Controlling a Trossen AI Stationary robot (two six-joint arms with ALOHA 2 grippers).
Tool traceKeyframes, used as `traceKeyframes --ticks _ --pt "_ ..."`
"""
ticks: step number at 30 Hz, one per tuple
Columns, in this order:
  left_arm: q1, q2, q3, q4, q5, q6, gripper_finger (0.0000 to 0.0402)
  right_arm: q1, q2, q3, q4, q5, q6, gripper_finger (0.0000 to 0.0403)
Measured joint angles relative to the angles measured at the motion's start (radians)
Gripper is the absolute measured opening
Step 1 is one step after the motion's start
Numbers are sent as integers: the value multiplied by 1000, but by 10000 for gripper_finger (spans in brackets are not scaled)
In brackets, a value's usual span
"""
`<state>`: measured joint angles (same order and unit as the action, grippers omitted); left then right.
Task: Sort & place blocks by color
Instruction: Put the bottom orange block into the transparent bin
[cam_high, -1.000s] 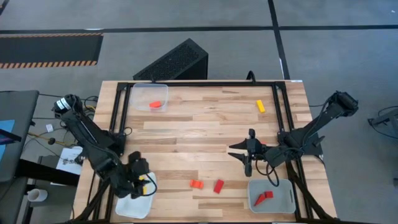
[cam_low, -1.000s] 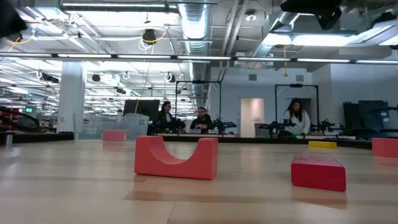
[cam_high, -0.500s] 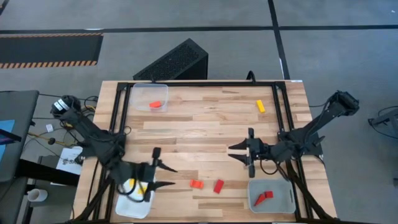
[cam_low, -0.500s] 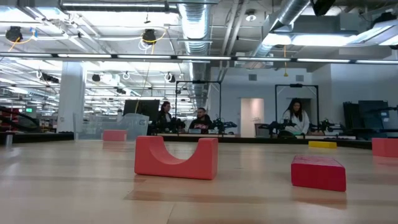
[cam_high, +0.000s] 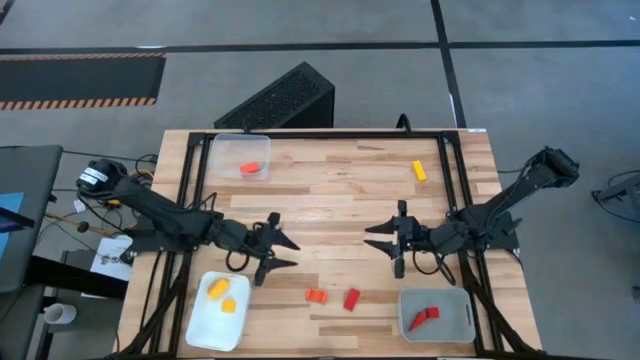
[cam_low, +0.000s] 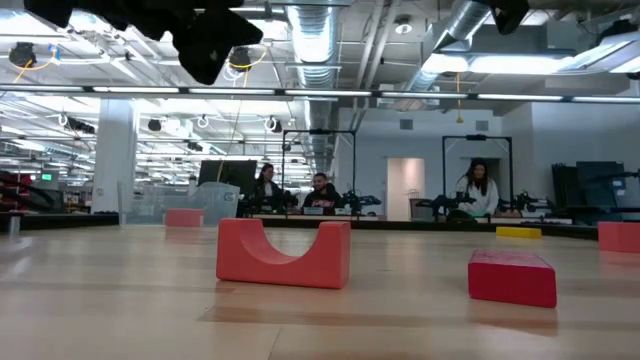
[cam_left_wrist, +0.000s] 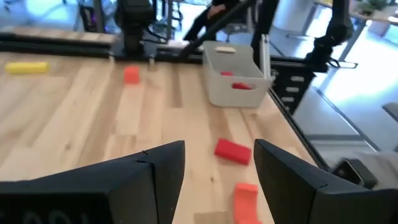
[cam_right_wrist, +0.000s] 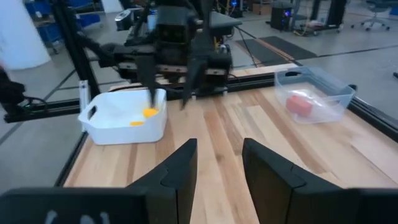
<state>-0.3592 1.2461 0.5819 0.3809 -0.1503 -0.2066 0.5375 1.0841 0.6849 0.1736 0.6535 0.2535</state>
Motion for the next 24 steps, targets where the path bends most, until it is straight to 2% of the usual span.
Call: traceKeyframes --ticks 6,14,19,24 --pt "-38 79 17 11 -14 10 178 -25 0 0 12 1 12 152" --pt "-65 366 141 10 4 -85 196 12 0 0 11 -12 45 152" --pt "-83 502 257 -83 23 -100 207 55 0 0 7 0 45 152" --pt "-104 540 358 -269 -24 -89 220 71 0 0 3 1 39 152"
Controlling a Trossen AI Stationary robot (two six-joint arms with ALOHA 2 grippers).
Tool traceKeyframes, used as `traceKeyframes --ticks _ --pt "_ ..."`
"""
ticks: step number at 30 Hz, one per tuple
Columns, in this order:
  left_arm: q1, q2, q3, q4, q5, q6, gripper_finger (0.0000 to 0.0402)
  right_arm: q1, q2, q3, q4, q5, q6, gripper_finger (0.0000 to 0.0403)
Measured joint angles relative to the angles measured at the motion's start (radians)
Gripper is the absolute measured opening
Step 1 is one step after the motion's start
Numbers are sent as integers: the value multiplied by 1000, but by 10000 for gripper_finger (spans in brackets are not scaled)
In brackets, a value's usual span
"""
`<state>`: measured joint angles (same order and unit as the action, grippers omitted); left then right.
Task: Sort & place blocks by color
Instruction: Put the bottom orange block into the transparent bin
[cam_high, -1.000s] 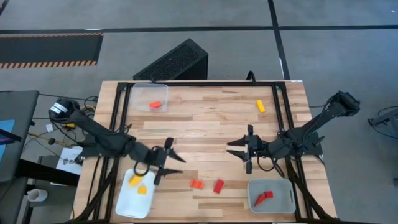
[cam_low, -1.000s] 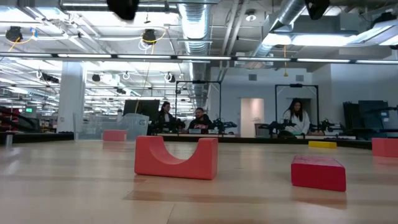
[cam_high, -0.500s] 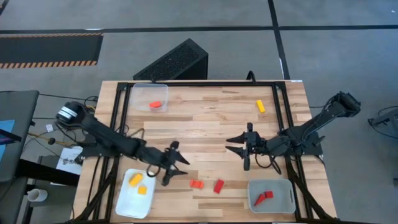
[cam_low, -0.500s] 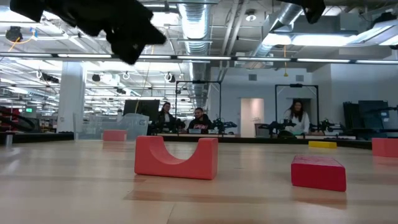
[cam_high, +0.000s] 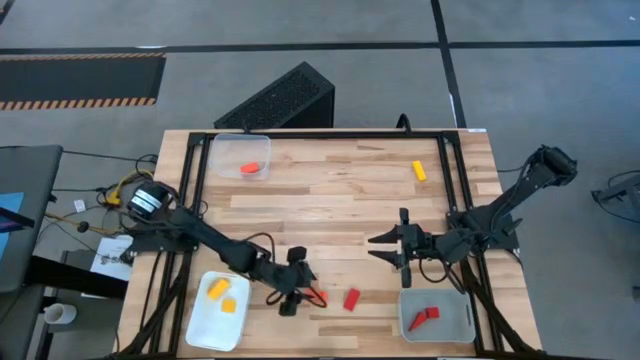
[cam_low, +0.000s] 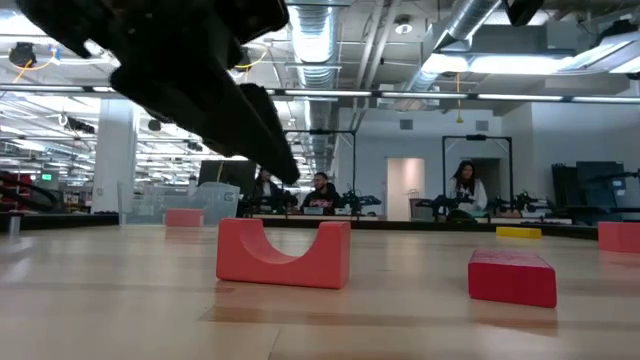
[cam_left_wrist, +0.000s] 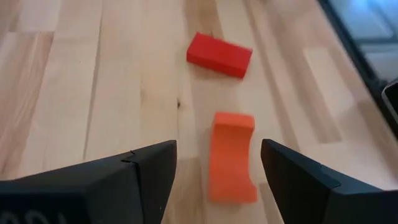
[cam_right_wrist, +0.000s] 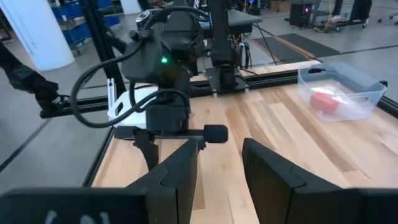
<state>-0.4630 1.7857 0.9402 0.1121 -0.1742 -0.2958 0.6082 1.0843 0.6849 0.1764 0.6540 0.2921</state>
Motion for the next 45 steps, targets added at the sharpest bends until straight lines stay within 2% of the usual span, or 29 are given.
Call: traceKeyframes --ticks 8,15,28,32,35,41,45 --pt "-9 0 16 -118 -6 -20 252 1 0 0 -27 3 -3 152" --pt "-39 1 15 -113 -59 38 281 -2 0 0 -35 3 -5 152" --pt "-43 162 16 44 -57 64 276 -9 5 0 -29 8 -4 152" --pt "-42 171 18 58 -69 42 255 -24 20 0 -24 8 -5 152" --pt "-41 173 18 67 -58 62 221 -40 35 0 -27 7 -4 152" --pt "-41 161 31 46 -51 111 97 -49 35 0 -23 3 -2 152" --pt "-30 86 84 -119 -90 138 97 -49 35 0 -15 3 -2 152"
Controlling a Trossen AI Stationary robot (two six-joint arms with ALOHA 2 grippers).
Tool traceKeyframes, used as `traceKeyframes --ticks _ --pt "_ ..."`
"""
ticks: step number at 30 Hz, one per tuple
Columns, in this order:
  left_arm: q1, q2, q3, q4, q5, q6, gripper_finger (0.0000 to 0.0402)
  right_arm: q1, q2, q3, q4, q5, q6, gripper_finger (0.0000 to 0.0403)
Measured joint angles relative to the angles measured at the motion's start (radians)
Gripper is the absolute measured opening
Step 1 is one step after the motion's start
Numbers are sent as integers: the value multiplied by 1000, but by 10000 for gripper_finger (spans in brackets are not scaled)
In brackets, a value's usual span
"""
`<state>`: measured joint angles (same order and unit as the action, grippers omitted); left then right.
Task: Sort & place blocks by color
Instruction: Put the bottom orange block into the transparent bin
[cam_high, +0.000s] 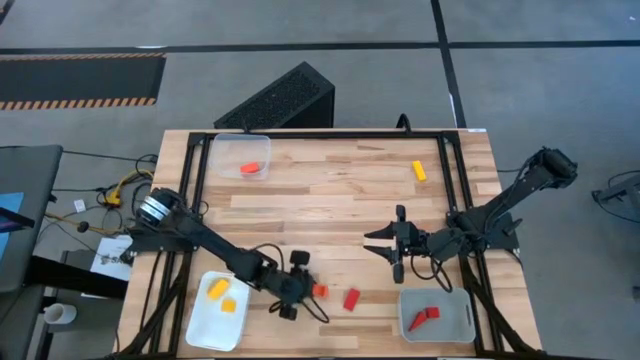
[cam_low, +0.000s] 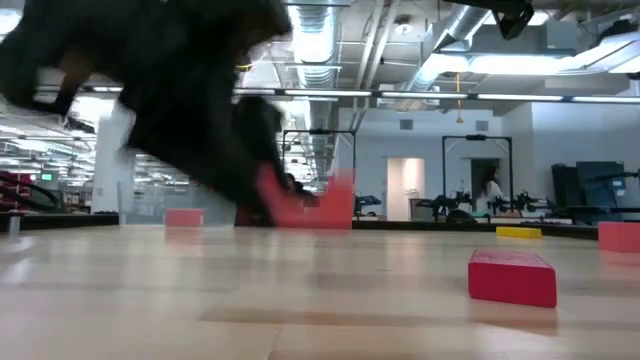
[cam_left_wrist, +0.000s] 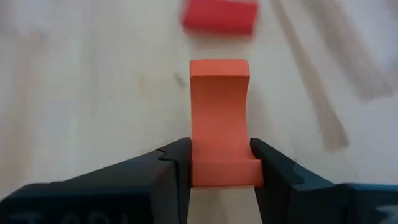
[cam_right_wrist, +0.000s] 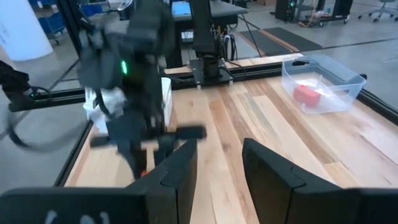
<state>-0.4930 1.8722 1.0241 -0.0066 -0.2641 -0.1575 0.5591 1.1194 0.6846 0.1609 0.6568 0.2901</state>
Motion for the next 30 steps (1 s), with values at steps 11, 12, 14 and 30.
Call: traceKeyframes --ticks 11,12,14,30 --pt "148 -383 -33 -640 -351 -25 97 -5 0 0 26 0 -1 152" --pt "188 -421 -63 -663 -351 -27 97 -7 0 0 42 0 -3 152" --pt "289 -513 -126 -656 -339 -21 97 -6 0 0 58 0 -4 152" --pt "1262 -928 -415 -518 65 -5 97 -39 0 0 65 -3 -14 152"
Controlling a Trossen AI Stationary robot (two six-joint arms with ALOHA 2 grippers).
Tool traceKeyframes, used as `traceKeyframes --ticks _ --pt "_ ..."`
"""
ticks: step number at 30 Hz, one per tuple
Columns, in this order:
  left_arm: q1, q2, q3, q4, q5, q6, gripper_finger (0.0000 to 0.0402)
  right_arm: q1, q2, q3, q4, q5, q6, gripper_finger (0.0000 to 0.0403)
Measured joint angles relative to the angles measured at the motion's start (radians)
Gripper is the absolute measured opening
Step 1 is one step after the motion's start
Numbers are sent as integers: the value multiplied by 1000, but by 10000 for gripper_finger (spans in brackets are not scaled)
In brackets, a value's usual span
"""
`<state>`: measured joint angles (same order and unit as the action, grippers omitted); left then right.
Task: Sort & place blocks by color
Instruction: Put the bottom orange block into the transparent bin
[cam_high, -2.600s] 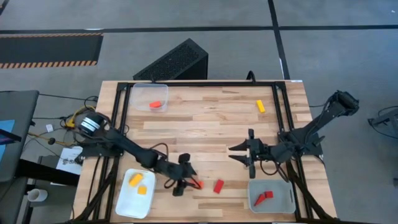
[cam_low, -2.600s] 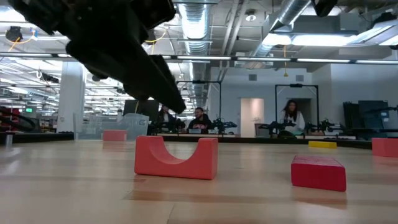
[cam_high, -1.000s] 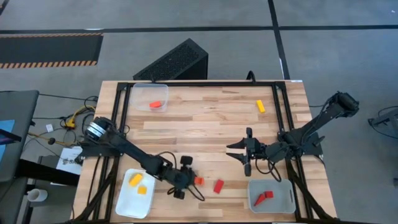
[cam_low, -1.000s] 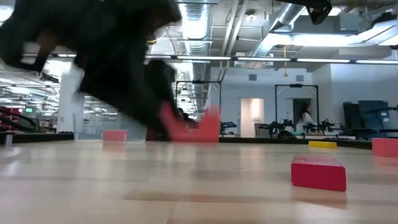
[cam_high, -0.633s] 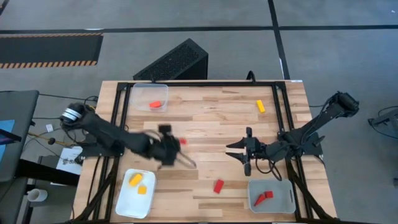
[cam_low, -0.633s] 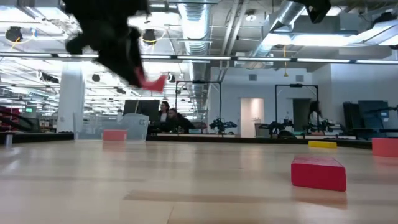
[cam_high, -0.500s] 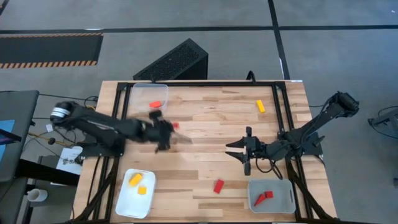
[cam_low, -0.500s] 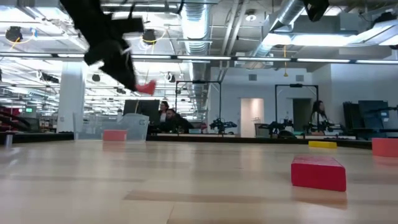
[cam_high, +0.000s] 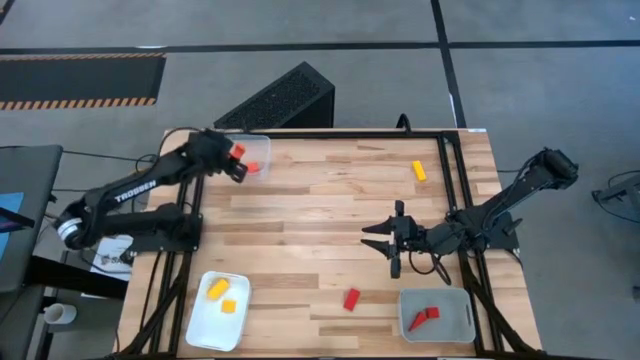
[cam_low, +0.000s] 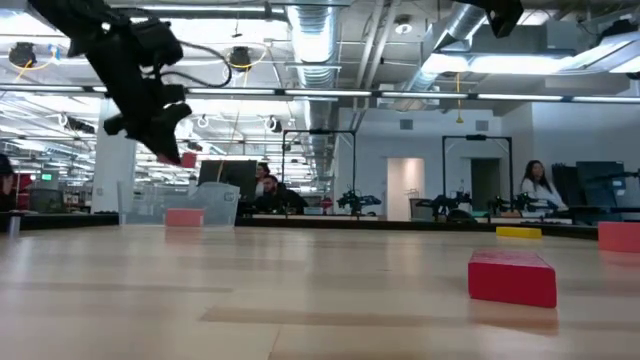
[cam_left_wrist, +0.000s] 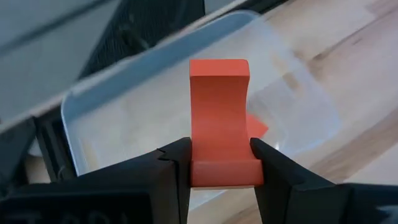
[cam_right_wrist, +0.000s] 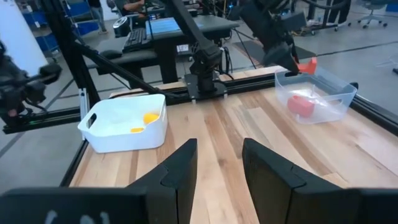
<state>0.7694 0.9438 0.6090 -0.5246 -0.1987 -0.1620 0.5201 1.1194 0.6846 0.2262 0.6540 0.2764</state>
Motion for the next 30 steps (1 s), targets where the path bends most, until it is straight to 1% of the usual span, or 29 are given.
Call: traceKeyframes --ticks 2,4,11,13,19,22,25,27,30 --pt "64 32 0 -4 67 8 97 0 0 0 0 0 0 152" --pt "104 72 0 -10 98 11 97 0 0 0 0 0 3 152" --pt "160 214 0 59 108 -2 99 3 0 0 -1 0 3 152" --pt "165 248 0 75 107 -16 119 3 0 0 -2 0 3 152" --pt "164 319 0 75 89 15 209 11 0 0 -8 1 3 152" --pt "164 318 3 80 85 25 237 11 0 0 -8 1 3 152" --pt "164 288 32 39 109 32 251 11 0 0 -8 1 3 152" --pt "162 247 47 15 155 35 253 12 0 0 -8 1 3 152" --pt "142 147 53 25 208 27 251 17 0 0 -8 2 4 152"
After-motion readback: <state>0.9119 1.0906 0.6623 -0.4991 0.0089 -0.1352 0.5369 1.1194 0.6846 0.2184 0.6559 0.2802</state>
